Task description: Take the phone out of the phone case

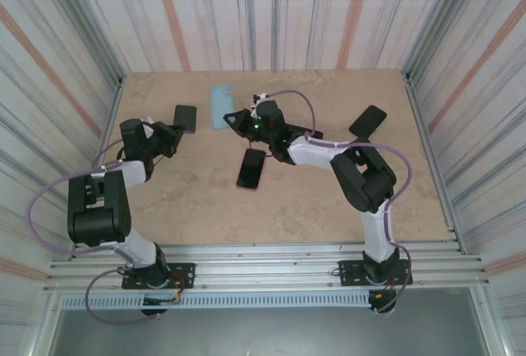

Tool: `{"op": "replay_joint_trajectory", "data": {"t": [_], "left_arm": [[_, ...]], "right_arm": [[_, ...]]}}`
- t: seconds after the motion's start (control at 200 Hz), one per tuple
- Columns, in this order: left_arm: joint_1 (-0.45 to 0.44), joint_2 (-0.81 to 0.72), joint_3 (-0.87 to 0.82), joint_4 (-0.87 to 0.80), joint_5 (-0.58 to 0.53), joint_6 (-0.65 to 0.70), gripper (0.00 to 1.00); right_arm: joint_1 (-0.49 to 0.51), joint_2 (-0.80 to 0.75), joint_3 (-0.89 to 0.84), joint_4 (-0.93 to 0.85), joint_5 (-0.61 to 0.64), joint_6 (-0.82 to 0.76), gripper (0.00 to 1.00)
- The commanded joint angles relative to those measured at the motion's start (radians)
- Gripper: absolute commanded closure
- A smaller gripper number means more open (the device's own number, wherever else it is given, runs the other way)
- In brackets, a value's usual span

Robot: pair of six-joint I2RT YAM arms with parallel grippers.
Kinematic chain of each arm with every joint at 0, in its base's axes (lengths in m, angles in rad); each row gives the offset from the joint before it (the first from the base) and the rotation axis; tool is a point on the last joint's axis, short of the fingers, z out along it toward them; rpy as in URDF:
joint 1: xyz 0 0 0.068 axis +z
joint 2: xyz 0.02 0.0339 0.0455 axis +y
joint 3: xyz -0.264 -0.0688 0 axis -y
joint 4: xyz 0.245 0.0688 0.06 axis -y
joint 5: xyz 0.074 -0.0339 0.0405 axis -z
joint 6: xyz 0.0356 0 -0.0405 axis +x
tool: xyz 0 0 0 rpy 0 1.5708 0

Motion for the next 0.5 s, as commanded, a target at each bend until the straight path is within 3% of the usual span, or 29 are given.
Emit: {"op": "replay_joint_trajectory", "data": {"t": [0.0,0.326,0.496], "left_arm": [[0.047,0.035,0.047,0.108,0.071,0.111,1.00],[0.124,0.271,0.108,0.250,0.117,0.100,1.00],[0.128,0.337,0.131,0.247,0.132,0.097,1.00]], "right_arm": [[0.018,0.062,0.066,-0.044,-0.009,0.054,1.00],[0.053,0.167,0.231,-0.189,-0.008,0.085,1.00],[0.065,0.219,0.318,-0.263,-0.003,0.115,1.00]]}}
